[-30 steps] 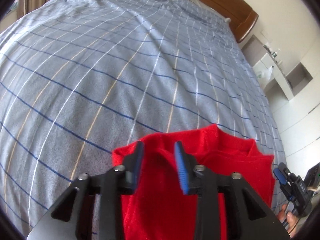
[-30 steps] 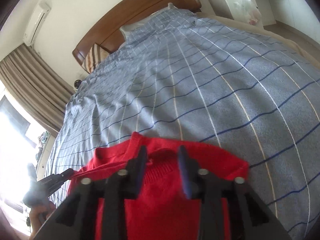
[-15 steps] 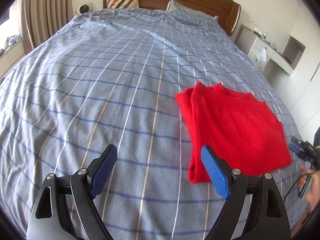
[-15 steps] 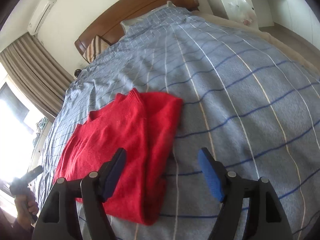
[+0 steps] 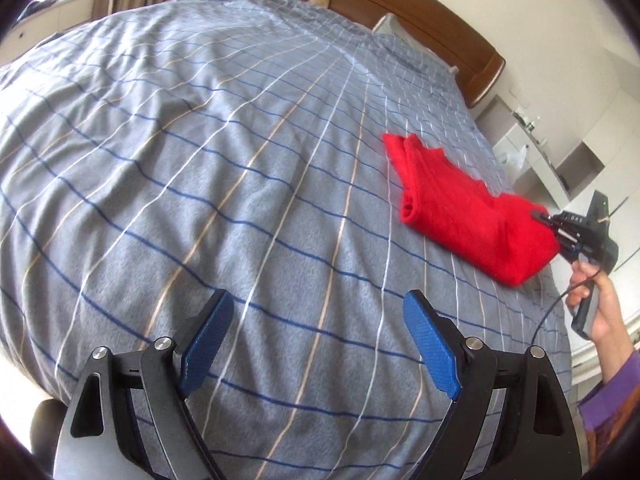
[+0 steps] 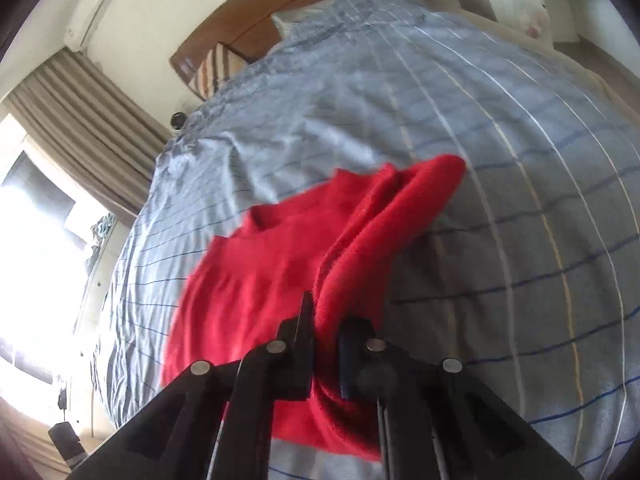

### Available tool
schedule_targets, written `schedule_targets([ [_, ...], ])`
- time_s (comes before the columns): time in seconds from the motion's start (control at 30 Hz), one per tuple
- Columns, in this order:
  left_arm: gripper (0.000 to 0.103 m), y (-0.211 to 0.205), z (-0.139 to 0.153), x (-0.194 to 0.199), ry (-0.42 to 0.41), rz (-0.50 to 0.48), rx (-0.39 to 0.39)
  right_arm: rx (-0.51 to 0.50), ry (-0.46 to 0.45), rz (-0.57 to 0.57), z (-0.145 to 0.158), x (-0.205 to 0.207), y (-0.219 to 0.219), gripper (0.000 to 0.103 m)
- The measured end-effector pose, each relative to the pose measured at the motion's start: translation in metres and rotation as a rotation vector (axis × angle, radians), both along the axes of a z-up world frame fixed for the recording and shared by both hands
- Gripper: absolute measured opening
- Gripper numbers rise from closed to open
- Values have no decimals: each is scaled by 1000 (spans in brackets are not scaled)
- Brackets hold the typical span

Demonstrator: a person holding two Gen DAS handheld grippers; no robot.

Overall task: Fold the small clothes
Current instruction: 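Grasp the folded sweater's side with the right gripper and fold it over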

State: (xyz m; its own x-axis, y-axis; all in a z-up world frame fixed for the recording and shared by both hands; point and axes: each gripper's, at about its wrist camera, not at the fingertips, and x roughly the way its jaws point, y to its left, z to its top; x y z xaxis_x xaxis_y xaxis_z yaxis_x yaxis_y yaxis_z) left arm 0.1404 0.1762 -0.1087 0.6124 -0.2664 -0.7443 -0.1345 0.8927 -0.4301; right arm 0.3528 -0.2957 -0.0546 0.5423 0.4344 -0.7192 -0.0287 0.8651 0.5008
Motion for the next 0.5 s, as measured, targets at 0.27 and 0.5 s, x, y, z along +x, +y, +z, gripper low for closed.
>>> schedule_targets([
  [0.27, 88, 30, -4, -18, -2, 64, -53, -124, -36, 260, 6, 27, 196, 12],
  [0.5, 88, 54, -7, -34, -4, 93, -18, 251, 42, 400, -16, 8, 218, 45],
])
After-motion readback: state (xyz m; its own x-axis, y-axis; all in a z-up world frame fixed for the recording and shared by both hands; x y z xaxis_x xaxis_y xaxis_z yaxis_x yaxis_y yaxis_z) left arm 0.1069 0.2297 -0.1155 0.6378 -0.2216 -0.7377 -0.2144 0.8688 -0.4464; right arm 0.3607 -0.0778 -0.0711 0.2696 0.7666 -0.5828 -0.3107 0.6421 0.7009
